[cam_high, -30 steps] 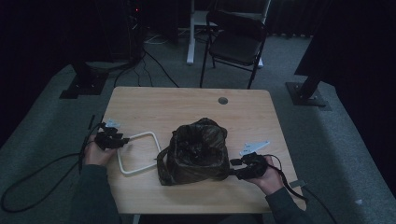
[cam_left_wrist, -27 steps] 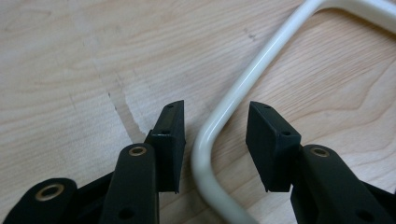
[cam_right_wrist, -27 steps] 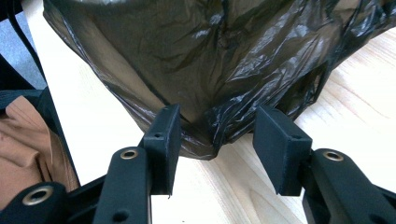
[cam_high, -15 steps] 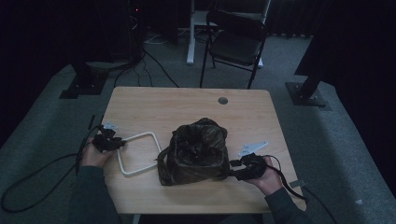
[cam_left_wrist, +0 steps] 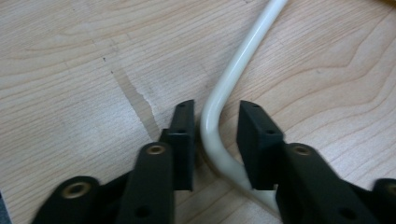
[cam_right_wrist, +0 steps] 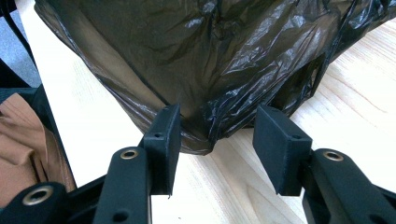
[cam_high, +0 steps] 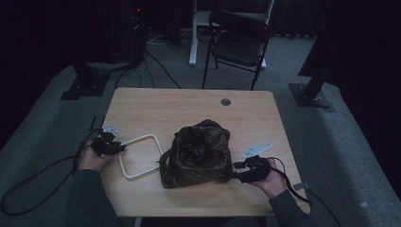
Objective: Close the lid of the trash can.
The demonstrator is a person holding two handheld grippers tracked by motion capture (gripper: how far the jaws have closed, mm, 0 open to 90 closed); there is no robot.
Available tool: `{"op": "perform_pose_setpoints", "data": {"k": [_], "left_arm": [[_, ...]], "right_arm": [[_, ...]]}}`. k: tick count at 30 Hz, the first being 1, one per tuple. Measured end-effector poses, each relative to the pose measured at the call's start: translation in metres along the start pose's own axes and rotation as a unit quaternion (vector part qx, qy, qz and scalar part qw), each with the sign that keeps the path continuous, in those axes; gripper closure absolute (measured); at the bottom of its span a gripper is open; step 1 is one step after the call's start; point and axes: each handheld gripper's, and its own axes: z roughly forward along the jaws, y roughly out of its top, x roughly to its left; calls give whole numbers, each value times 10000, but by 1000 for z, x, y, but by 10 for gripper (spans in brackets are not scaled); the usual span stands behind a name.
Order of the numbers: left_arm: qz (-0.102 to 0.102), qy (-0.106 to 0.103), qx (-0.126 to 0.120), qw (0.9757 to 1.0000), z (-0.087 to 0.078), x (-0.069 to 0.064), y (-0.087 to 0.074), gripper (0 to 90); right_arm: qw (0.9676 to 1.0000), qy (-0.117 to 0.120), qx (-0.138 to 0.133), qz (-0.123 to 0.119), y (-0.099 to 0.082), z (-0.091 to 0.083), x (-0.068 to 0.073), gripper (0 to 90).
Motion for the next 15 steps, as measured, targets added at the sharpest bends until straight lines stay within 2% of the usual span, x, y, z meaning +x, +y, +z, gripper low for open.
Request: {"op": "perform_pose_setpoints", "data": {"k": [3,8,15], "left_arm": [[-13,-6,31,10000,0,-1,1,747],[177,176,85,9997,0,-7,3,771],[-24,106,-64,9999,-2,0,-3,776]], "right_arm": [[10000,4,8,-11,0,0,1,513],[10000,1,7,-10,0,0,1,513],[10000,0,-35,10,-1,-2,-1,514]]}}
